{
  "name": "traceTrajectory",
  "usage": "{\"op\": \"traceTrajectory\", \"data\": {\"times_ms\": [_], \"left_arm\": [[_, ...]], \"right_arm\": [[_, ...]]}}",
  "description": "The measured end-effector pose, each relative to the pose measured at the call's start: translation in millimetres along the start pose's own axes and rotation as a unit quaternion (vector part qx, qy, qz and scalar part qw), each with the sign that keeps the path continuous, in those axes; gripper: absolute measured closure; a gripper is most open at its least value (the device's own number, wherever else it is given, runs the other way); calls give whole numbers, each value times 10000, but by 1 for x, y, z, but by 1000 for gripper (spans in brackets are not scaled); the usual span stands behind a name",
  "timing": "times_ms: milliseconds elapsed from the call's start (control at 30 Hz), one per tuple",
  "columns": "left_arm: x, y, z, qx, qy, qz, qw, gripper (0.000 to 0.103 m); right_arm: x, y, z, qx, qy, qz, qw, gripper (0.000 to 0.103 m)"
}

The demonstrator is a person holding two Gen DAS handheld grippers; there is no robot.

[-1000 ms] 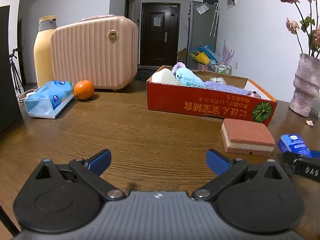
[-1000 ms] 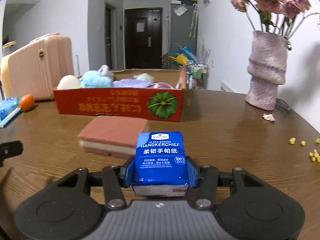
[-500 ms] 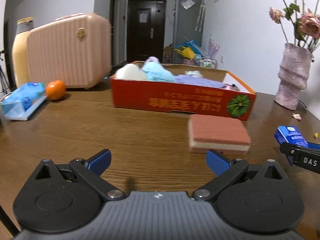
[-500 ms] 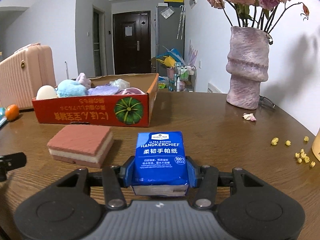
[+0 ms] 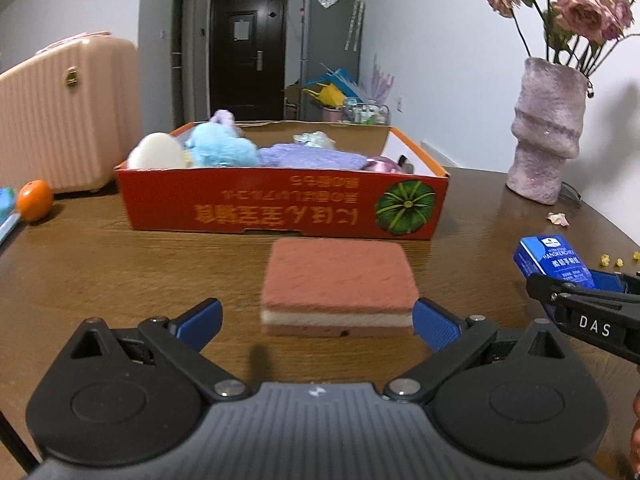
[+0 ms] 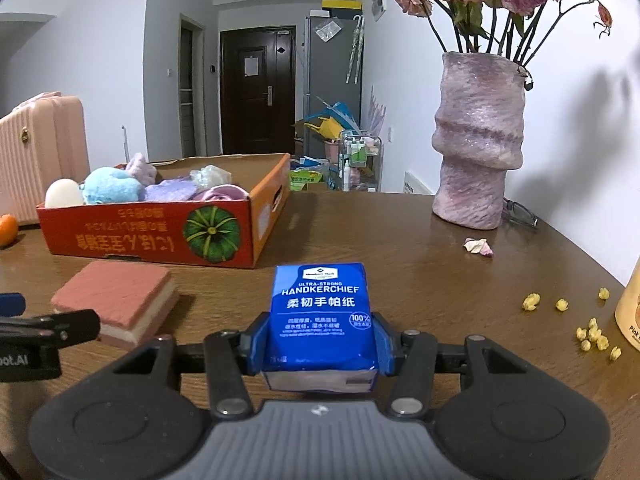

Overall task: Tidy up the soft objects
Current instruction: 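Close the left gripper on the pink sponge while the right gripper holds the handkerchief pack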

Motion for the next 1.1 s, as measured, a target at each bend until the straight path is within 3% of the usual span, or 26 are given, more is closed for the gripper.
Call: {"op": "traceTrajectory", "data": {"times_ms": [500,900,1100], "left_arm": [[37,3,28,459,-87,-91,9989,0],[51,-2,19,210,-133,-440,9987,0],[49,1,15,136,-124,-343,9992,3]], "right_arm": [[12,0,5,-79,108,-39,9999,52],[11,0,5,-100,104,-27,9999,52],[10,0,4,-118,107,-16,9999,52]]}}
Point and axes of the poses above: each gripper's, at about its wrist camera, not at the fingertips, and x roughly the way its jaws point, z to its right, y to its top, the point moved 6 cm from there along x, roughly the way its jaws point, and after that the axes turned 13 degrees about z, right-handed, at the moved point
